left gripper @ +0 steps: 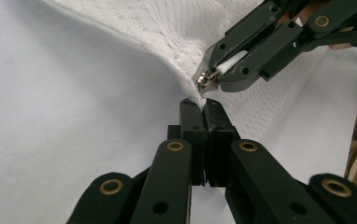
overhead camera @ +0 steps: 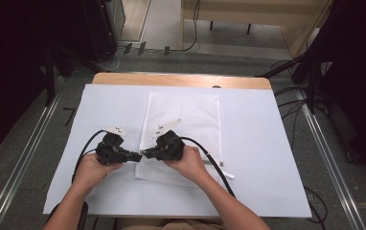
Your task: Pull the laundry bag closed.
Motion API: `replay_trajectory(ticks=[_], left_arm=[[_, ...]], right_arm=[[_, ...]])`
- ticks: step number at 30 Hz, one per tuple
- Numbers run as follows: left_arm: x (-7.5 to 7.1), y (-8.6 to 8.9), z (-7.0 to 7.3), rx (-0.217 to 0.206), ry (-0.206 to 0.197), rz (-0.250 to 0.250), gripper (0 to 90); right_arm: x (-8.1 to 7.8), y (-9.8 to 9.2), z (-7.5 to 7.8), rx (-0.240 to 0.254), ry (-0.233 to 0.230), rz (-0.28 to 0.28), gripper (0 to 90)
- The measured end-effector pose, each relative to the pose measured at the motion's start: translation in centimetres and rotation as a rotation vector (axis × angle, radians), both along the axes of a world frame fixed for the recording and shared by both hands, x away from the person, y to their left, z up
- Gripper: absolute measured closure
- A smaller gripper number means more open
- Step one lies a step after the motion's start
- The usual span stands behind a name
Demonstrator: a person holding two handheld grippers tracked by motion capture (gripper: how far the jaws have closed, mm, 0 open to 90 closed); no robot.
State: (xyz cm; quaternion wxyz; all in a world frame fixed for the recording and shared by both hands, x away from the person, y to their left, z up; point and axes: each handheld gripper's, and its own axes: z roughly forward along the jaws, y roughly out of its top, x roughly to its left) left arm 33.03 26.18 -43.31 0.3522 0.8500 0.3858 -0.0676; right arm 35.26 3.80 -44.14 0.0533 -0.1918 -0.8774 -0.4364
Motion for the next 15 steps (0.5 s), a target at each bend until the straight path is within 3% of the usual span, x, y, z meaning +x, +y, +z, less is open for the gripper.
replay_trajectory(ticks=[6, 9, 15], left_arm=[[-0.08, 0.20, 0.12, -0.008, 0.000, 0.008, 89.7], [-0.12, 0.39, 0.27, -0.015, -0.006, 0.006, 89.7], [-0.17, -0.10, 0.14, -0.008, -0.012, -0.015, 89.6]], right_arm=[[-0.02, -0.20, -0.27, -0.008, 0.006, 0.008, 88.5], [-0.39, -0.33, -0.15, -0.009, -0.023, 0.001, 88.7], [-0.27, -0.50, -0.17, 0.023, -0.012, 0.008, 88.1]])
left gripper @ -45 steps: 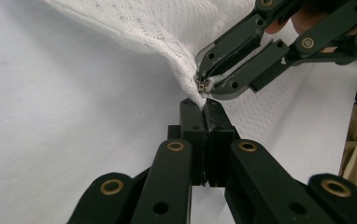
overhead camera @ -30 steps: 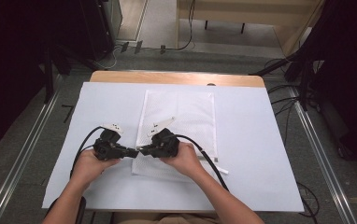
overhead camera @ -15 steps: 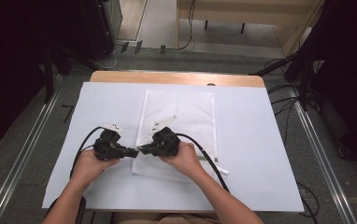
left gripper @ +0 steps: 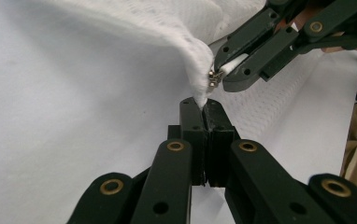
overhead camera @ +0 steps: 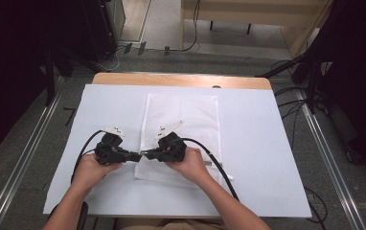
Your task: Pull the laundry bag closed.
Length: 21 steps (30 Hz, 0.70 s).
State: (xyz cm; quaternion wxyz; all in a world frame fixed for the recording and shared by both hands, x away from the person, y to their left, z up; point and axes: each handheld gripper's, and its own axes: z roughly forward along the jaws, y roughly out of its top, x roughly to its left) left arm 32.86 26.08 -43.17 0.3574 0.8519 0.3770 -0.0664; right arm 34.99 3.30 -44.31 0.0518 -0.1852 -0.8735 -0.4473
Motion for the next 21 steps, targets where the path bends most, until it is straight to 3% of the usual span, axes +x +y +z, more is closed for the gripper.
replay_trajectory(ticks=[13, 21], left_arm=[[0.06, -0.13, -0.12, 0.013, 0.006, 0.014, 89.6], [0.07, 0.05, -0.01, -0.001, 0.005, 0.017, 89.6]], right_arm=[[0.34, 0.29, -0.08, 0.053, 0.053, -0.010, 84.7], [0.31, 0.22, -0.03, 0.021, 0.028, -0.025, 88.3]])
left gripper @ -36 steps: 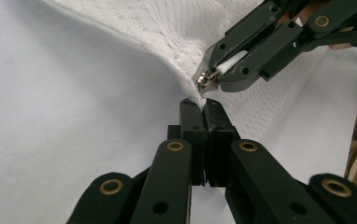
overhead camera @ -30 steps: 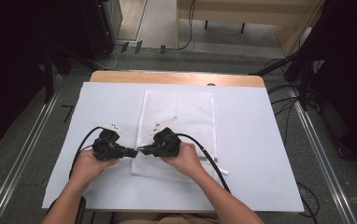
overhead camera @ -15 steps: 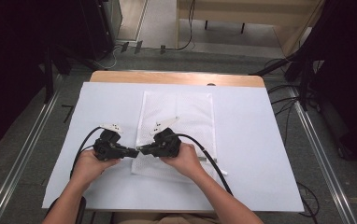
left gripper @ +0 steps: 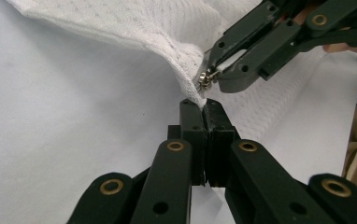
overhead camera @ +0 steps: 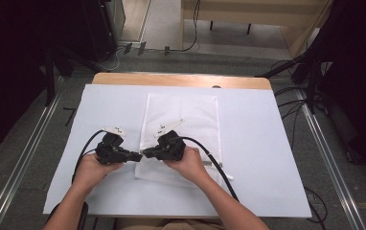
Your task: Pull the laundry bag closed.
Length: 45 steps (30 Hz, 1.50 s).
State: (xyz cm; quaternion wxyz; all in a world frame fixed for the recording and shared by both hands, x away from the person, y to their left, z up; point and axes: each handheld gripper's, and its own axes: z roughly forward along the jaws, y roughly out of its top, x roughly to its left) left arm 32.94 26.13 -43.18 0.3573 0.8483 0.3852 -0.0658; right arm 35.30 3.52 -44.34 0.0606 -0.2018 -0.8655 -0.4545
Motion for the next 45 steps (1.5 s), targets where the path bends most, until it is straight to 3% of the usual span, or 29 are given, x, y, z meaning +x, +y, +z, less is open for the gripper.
replay_trajectory(ticks=[7, 10, 13, 16, 22, 27, 32, 36, 38, 40, 45], left_arm=[[-0.1, 0.4, 0.3, -0.020, -0.006, -0.005, 89.9], [-0.3, 0.2, 0.2, -0.006, -0.013, -0.020, 89.9], [-0.2, 0.0, 0.2, -0.015, -0.016, -0.021, 89.8], [-0.2, -0.4, 0.0, 0.017, -0.047, -0.024, 86.8], [-0.1, -0.1, 0.2, -0.008, -0.058, -0.023, 77.0], [-0.1, 0.0, 0.2, -0.014, -0.047, -0.030, 87.1], [-0.1, 0.0, 0.4, -0.015, -0.038, -0.026, 89.0], [0.1, 0.5, 0.6, -0.048, -0.013, -0.024, 89.6], [0.1, 0.5, 0.5, -0.037, -0.014, -0.029, 89.6], [0.0, 0.3, 0.5, -0.025, -0.017, -0.034, 89.5], [0.0, 0.9, 0.6, -0.046, -0.035, -0.017, 89.5]], right_arm=[[-0.3, -0.5, -0.2, -0.009, -0.022, 0.003, 88.7], [-0.6, -0.6, -0.3, -0.015, -0.025, 0.007, 88.8], [-0.6, -0.9, -0.4, -0.002, -0.008, 0.008, 88.8], [-0.6, -0.8, -0.2, -0.026, -0.017, -0.005, 88.7], [-0.4, -0.4, -0.2, -0.029, -0.004, -0.004, 88.6], [-0.4, -0.2, -0.2, -0.033, -0.009, 0.003, 88.6], [-0.3, -0.3, -0.2, -0.023, -0.001, 0.008, 88.6], [-0.1, -0.7, -0.4, -0.020, 0.008, 0.012, 88.8], [-0.1, -0.9, -0.5, -0.026, 0.016, 0.009, 88.8], [-0.3, -1.0, -0.6, -0.036, 0.011, 0.010, 88.7], [-0.5, -1.7, -0.4, -0.065, -0.035, 0.003, 88.7]])
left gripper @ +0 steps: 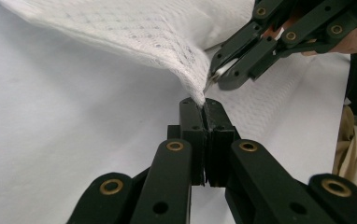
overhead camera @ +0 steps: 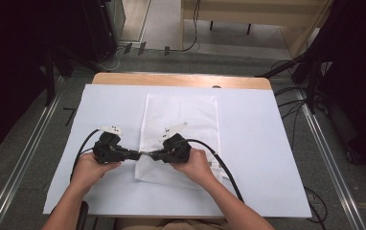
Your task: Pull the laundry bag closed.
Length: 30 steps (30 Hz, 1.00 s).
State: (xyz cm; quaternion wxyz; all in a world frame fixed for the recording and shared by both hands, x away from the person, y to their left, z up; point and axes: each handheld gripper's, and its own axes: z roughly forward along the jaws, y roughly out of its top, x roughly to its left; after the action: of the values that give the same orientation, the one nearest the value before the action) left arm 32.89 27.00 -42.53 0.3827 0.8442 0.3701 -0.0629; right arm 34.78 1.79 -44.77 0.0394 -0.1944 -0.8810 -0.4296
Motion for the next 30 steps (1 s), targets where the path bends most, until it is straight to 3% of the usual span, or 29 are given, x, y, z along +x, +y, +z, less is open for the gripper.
replay_trajectory(ticks=[13, 20, 24, 30], left_arm=[[0.0, 0.6, -0.1, -0.011, -0.010, 0.008, 89.3], [-0.1, 0.5, -0.1, -0.011, -0.022, 0.008, 89.2], [-0.2, 0.5, -0.1, -0.008, -0.046, 0.008, 89.1], [-0.2, 0.7, -0.2, -0.015, -0.044, 0.008, 89.1]], right_arm=[[-0.1, -2.3, -0.1, -0.045, -0.014, -0.001, 88.6], [-0.3, -3.4, -0.1, -0.049, -0.027, 0.002, 88.5], [-0.2, -4.3, -0.2, -0.043, -0.010, -0.013, 88.5], [-0.3, -4.7, 0.0, -0.056, -0.030, 0.000, 88.5]])
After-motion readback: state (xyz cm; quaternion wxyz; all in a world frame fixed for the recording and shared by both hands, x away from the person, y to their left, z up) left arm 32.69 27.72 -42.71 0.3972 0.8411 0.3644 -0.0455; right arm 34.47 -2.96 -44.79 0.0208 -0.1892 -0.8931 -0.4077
